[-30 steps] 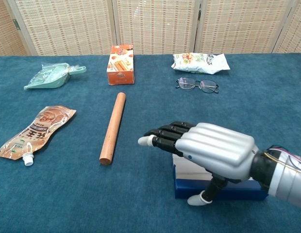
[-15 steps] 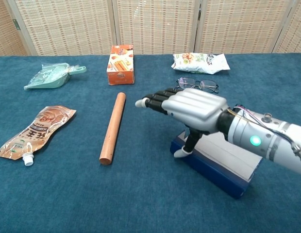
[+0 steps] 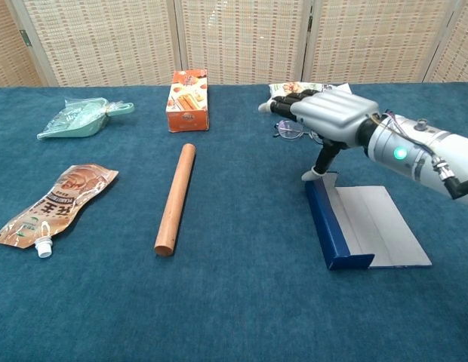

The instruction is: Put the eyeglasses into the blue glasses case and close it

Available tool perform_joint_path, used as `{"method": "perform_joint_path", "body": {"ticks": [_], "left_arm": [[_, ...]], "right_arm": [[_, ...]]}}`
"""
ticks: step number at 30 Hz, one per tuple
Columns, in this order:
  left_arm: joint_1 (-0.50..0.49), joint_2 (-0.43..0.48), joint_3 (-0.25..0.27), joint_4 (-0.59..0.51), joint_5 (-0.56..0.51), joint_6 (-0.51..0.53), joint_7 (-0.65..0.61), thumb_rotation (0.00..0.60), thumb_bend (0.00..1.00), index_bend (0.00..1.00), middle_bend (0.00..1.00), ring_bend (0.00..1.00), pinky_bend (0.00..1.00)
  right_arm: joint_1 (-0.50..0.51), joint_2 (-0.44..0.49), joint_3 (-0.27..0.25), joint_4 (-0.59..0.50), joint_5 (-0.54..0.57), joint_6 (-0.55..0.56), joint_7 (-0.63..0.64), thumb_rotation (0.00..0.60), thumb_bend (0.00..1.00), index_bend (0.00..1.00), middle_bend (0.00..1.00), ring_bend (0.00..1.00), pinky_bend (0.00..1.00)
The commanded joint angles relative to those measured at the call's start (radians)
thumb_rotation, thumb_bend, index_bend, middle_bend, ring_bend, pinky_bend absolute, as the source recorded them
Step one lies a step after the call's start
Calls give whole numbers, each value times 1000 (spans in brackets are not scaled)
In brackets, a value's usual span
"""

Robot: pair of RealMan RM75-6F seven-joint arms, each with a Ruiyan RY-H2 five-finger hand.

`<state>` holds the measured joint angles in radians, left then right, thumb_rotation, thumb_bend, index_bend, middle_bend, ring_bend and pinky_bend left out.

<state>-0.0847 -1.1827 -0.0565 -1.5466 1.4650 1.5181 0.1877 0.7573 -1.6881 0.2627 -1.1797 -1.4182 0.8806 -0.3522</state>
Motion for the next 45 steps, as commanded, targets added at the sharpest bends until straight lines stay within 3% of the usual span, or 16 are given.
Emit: {"method": "perform_joint_path", "body": {"ticks": [1,8,16,24,30,37,40,45], "left_arm": [[-1,1,0,-2,2,0,-2,600,189,119,117,96,258],[-3,1,1,-8,6,-4,7,600,189,119,117,97,258],[-6,4,2,-22,15,-4,18,600,189,119,117,97,258],[0,14,3,-31,11,1,16,600,189,119,117,97,258],[6,23,6,-30,15,7,9,600,189,119,117,96,257],[10,26,6,-25,9,5,5,600,189,119,117,97,258],[12,26,7,-22,8,5,2,600,189,119,117,97,258],[13,25,8,-13,2,-2,-7,600,188,119,117,97,258]], "right_arm": [[-33,90,-53,-103,-59,54,63,600,25,0,0,0,25],[-87,183,-198,-168,-162,94,66,600,40,0,0,0,25],[-103,190,-260,-174,-223,128,90,600,42,0,0,0,25],[-49,98,-231,-131,-224,93,98,600,93,0,0,0,25],[14,16,-156,-29,-181,59,55,600,168,0,0,0,25],[92,-50,-73,85,-90,-15,34,600,181,0,0,0,25],[101,-46,-68,83,-75,-21,49,600,181,0,0,0,25],[70,55,-95,-35,-78,3,100,600,181,0,21,0,25]]}}
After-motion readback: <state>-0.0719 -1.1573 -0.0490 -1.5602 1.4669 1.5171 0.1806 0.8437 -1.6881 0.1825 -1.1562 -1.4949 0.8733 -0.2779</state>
